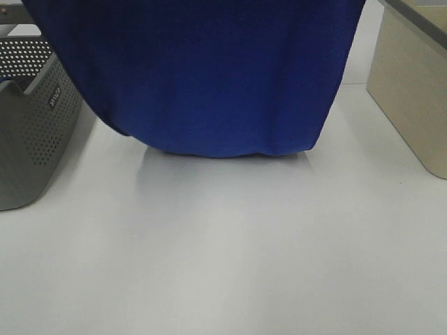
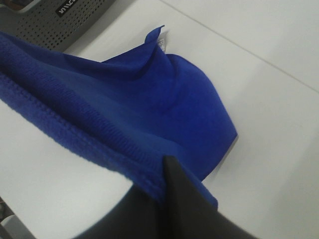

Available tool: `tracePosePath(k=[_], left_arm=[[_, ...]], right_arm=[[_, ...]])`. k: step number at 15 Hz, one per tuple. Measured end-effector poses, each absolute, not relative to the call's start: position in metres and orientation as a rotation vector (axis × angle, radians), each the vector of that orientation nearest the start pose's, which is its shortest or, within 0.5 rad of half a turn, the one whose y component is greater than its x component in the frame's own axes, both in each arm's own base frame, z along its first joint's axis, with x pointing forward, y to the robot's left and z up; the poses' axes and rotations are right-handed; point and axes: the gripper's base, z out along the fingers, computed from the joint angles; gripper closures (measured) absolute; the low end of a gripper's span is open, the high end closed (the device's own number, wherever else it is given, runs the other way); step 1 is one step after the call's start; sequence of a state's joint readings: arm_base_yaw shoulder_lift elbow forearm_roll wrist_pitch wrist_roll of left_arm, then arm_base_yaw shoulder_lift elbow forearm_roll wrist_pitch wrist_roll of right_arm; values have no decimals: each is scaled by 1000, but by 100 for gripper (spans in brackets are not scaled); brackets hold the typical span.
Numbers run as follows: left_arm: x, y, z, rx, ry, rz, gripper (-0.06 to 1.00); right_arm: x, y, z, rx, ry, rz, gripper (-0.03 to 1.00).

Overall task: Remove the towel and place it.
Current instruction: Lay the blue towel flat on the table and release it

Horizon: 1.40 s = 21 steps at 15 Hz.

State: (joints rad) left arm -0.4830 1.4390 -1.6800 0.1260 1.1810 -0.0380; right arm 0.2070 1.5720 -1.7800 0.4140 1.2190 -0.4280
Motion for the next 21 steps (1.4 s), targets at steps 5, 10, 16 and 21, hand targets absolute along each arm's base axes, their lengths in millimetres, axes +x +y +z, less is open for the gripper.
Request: tracePosePath(k=[5, 10, 16, 21], left_arm=[[214, -105, 415, 375, 2444, -182, 94], [185, -107, 378, 413, 2581, -359, 94], [155, -127, 310, 622, 2806, -413, 94], [129, -132, 273, 738, 2947, -371, 94]], right_arm=[[271, 99, 417, -729, 2374, 537, 95], [228, 89, 389, -645, 2494, 576, 95], [177, 78, 330, -559, 2683, 634, 95], [140, 77, 282, -424, 2826, 812, 95]])
